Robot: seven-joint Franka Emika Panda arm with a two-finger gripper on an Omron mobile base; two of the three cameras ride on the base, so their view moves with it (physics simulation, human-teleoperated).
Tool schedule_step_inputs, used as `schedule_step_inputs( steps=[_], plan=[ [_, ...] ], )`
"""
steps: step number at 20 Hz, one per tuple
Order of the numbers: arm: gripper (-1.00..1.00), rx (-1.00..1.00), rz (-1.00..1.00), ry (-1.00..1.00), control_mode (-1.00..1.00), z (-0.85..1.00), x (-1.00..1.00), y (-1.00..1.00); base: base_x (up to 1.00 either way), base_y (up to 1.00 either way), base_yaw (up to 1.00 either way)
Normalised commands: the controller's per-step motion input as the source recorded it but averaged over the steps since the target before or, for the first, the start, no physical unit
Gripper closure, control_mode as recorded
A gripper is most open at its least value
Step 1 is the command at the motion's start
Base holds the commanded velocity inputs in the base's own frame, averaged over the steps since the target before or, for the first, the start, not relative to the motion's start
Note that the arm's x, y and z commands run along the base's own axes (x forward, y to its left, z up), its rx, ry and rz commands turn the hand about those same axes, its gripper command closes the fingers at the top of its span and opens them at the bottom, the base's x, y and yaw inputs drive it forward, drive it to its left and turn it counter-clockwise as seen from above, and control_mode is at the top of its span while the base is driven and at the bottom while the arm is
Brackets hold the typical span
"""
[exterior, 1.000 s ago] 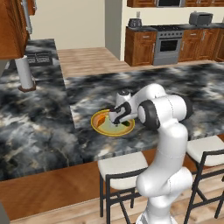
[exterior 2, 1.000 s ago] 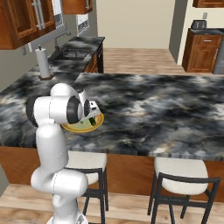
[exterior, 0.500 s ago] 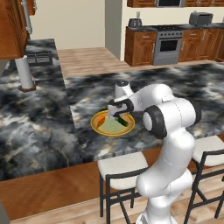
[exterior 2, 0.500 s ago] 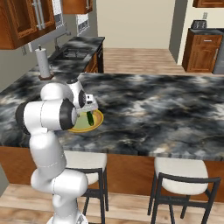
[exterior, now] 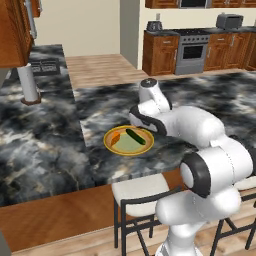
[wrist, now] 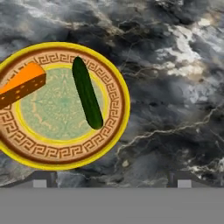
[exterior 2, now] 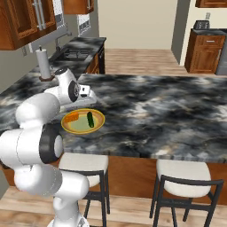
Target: Take the cheese, steak, and cucumber from the fridge and place them on the plate on the dining counter to create an appetizer plate.
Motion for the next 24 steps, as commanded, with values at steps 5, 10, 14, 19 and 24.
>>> schedule_step_inputs(
  steps=[5, 10, 14, 19, 24],
  plan=[
    [-1.00, 0.00, -0.07, -0.32, -1.00, 0.62, -1.00, -0.04, 0.00, 0.00, 0.00],
    [-1.00, 0.06, 0.00, -0.19, -1.00, 0.89, -1.00, -0.12, 0.00, 0.00, 0.00],
    [-1.00, 0.07, 0.00, -0.14, -1.00, 0.84, -0.97, -0.11, 0.00, 0.00, 0.00],
    [-1.00, 0.19, 0.00, -0.06, -1.00, 0.69, -0.76, -0.11, 0.00, 0.00, 0.00],
    [-1.00, 0.19, 0.07, 0.01, -1.00, 0.29, -0.71, 0.00, 0.00, 0.00, 0.00]
  ],
)
